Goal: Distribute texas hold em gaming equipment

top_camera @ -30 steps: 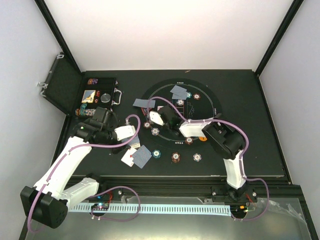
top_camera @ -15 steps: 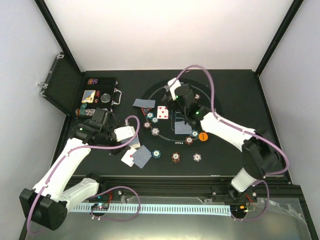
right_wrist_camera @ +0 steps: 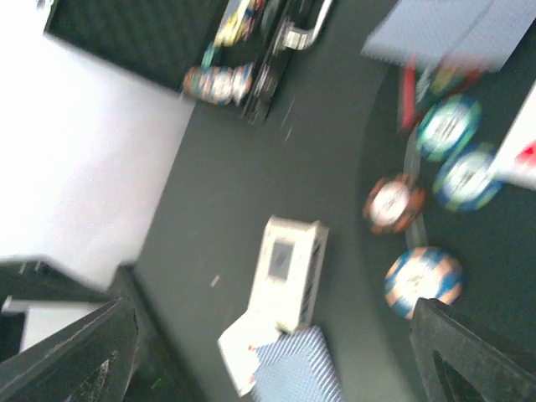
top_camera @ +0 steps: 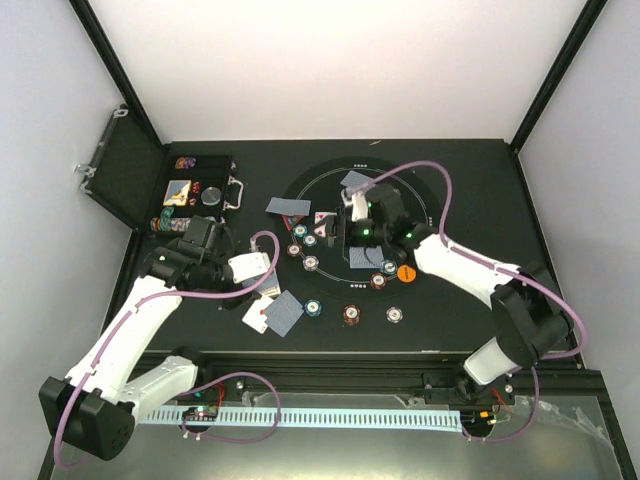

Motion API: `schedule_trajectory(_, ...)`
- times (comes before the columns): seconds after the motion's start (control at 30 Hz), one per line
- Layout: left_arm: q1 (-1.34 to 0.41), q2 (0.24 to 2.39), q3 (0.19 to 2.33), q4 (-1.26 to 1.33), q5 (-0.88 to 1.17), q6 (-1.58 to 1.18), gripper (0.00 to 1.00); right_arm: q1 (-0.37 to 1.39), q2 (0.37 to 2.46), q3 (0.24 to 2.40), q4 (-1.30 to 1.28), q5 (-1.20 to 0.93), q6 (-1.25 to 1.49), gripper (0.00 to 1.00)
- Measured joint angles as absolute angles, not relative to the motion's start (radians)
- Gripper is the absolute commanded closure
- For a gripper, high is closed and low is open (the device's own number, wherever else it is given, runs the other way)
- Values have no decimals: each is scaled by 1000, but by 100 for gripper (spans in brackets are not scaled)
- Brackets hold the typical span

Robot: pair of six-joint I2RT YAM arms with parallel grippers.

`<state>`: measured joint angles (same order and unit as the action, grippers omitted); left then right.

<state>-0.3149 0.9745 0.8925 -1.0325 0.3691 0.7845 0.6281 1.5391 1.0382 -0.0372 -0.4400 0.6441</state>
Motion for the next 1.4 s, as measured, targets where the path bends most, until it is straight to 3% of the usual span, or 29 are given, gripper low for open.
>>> schedule_trajectory(0.4,-315,975,889,-1031,369,785,98,796,1547,908,147,-692,963,14)
schedule_trajectory(1.4,-315,977,888,-1031,371,785,98,915,1890,1105,311,-826,1123,34)
